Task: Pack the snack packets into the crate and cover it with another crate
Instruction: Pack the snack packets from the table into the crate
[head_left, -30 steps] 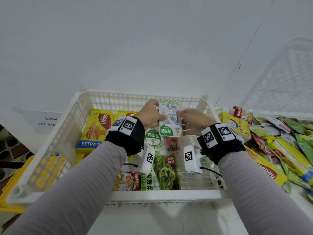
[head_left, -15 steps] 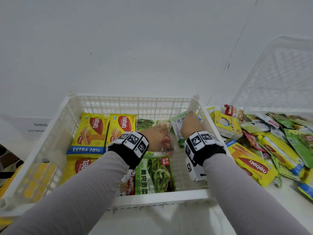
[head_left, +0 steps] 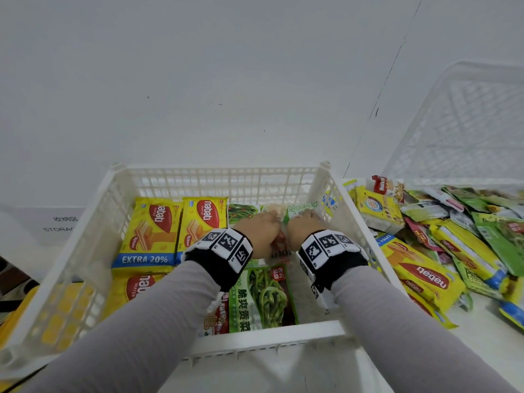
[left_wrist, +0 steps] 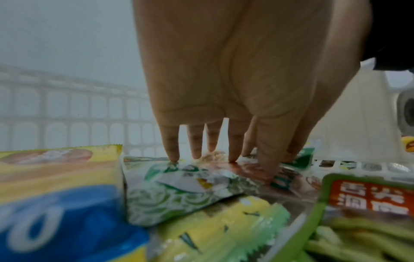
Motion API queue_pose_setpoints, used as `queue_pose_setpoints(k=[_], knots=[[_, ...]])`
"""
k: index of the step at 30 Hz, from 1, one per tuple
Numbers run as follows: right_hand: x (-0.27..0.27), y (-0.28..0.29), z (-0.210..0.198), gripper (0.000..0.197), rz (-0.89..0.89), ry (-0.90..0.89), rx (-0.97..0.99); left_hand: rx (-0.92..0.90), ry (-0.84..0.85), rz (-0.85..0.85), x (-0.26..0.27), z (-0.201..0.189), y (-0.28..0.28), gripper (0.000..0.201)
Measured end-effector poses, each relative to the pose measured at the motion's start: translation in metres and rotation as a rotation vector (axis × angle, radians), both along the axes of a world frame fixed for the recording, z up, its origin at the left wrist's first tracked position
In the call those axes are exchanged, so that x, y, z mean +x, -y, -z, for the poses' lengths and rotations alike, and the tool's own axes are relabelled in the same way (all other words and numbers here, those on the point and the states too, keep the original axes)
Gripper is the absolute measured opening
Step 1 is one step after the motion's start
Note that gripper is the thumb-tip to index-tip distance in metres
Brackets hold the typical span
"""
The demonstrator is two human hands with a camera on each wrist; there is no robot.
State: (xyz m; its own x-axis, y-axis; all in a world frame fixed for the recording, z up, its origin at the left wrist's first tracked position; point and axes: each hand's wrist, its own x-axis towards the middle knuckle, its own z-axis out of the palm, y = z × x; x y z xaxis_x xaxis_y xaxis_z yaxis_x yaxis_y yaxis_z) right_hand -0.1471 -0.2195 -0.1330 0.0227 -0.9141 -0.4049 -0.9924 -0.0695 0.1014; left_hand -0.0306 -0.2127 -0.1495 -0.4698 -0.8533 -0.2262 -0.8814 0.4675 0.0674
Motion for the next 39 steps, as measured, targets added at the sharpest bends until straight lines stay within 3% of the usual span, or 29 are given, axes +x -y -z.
queue_pose_setpoints(k=[4,7,10,13,17,23,27,30,39], knots=[[-0.007,0.009,0.010,0.050,0.014,0.075,0.024,-0.035,-0.122,-0.061,0.005,-0.006,0.000,0.040],[-0.011,0.012,0.006,0.026,0.013,0.187,-0.006,0.002,-0.148,-0.083,0.007,-0.008,0.002,0.035],[-0.014,0.020,-0.001,0.008,0.055,0.352,-0.208,0.015,-0.239,-0.139,0.011,-0.011,0.006,0.030],[-0.008,0.026,0.001,0.043,-0.007,0.481,-0.276,-0.032,-0.308,-0.212,0.014,-0.012,0.009,0.037],[0.010,0.029,0.007,0.044,-0.139,0.443,-0.224,-0.030,-0.331,-0.244,0.014,-0.009,0.011,0.054],[0.021,0.029,0.009,0.031,-0.202,0.228,-0.268,0.000,-0.405,-0.324,0.017,-0.009,0.017,0.051],[0.019,0.028,-0.003,0.016,-0.194,0.213,-0.319,-0.043,-0.533,-0.409,0.020,-0.017,0.021,0.052],[0.016,0.029,-0.016,0.017,-0.142,0.282,-0.361,-0.035,-0.596,-0.416,0.023,-0.028,0.024,0.052],[-0.013,0.000,-0.106,0.023,-0.026,0.634,-0.324,0.194,-0.923,-0.222,0.014,-0.111,0.013,0.046]])
